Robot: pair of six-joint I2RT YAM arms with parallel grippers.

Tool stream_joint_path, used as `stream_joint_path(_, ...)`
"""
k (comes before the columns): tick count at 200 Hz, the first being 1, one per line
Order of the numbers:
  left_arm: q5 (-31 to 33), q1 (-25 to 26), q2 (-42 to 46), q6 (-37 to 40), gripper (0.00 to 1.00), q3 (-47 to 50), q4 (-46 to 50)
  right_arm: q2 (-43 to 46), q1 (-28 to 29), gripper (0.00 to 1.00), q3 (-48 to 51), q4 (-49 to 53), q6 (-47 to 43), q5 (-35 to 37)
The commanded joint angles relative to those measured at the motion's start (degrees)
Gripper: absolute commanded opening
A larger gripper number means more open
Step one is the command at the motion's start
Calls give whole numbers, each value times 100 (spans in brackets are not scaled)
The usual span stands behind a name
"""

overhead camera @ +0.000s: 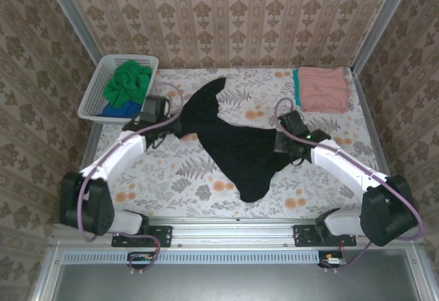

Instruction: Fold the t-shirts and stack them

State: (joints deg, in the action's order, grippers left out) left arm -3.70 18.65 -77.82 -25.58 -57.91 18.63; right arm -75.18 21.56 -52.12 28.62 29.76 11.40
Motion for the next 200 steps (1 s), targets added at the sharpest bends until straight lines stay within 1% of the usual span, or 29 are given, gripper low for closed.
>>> stream_joint_path(1,-87,-271,230,400,0,-1135,482,-159,-440,0,-1094,434,-727,104)
stream_joint_path(17,-484,-587,-128,508,0,-2172,633,-414,-728,0,-2083,435,-1203,-30)
stream_joint_path(32,-868,-846,-620,510,0,-3389,763,-923,-1005,0,-3208,570,-1485,-205)
stream_joint_path(41,-939,-952,-920,504,0,-4131,978,-1136,-1147,0,-3897,712,-1604,-362)
stream_joint_path(49,-1001,-1027,-1136,528,0,-4849,1236,-1251,-1210,0,-4436,754,-1763,-340)
stream_joint_path(63,-1127,-1105,-1263,591,0,-5718,1525,-1215,-1236,0,-4942,798,-1950,-351)
stream_joint_path(76,-1140,-1110,-990,680,0,-5798,1593,-890,-1233,0,-4833,695,-1969,-426)
stream_joint_path(86,-1117,-1114,-517,687,0,-5265,1378,-510,-1219,0,-4303,459,-1903,-462)
stream_joint_path(88,-1115,-1111,-392,678,0,-5096,1302,-226,-1204,0,-4035,326,-1891,-473)
stream_joint_path(90,-1119,-1110,-258,667,0,-4966,1220,-169,-1201,0,-3960,288,-1884,-477)
stream_joint_path(92,-1127,-1110,-119,659,0,-4723,1127,38,-1194,0,-3640,151,-1867,-499)
stream_joint_path(94,-1138,-1105,26,653,0,-4504,1031,91,-1192,0,-3552,55,-1863,-499)
stream_joint_path(95,-1144,-1103,107,643,0,-4388,981,236,-1186,0,-3303,-76,-1850,-505)
stream_joint_path(98,-1124,-1108,325,619,0,-4100,832,353,-1182,0,-3104,-206,-1820,-502)
stream_joint_path(106,-992,-1075,1001,491,0,-3000,445,825,-1177,0,-2294,-606,-1670,-466)
stream_joint_path(108,-952,-1070,1167,444,0,-2728,346,1069,-1173,0,-1856,-807,-1575,-474)
stream_joint_path(110,-918,-1058,1341,406,0,-2456,249,1120,-1172,0,-1763,-855,-1550,-477)
stream_joint_path(111,-902,-1053,1428,397,0,-2314,199,1236,-1172,0,-1526,-928,-1514,-497)
stream_joint_path(122,-802,-952,2308,32,0,-815,-356,1721,-1132,0,-570,-1218,-1314,-551)
stream_joint_path(132,-738,-841,2968,-338,0,372,-548,2055,-1068,0,335,-1372,-1057,-490)
stream_joint_path(140,-556,-641,3406,-618,0,1240,-555,2169,-1066,7,889,-1395,-742,-509)
stream_joint_path(155,-1,-105,3934,-983,0,2521,-412,2038,-1059,8,1463,-1205,-284,-919)
stream_joint_path(166,382,274,4098,-1251,0,3171,47,1783,-1057,15,1626,-929,-88,-1246)
stream_joint_path(174,458,362,4153,-1468,0,3426,373,1592,-1030,19,1636,-636,-45,-1368)
stream_joint_path(182,461,369,4221,-1668,0,3605,597,1476,-1007,25,1634,-396,31,-1256)
stream_joint_path(186,427,375,4270,-1716,0,3689,603,1436,-1012,31,1635,-328,59,-1218)
stream_joint_path(188,411,375,4296,-1732,0,3741,595,1409,-1008,35,1623,-283,62,-1198)
stream_joint_path(192,398,372,4337,-1752,0,3818,581,1395,-1005,39,1611,-243,73,-1169)
stream_joint_path(200,454,376,4418,-1760,0,3903,593,1392,-1007,42,1591,-231,95,-1110)
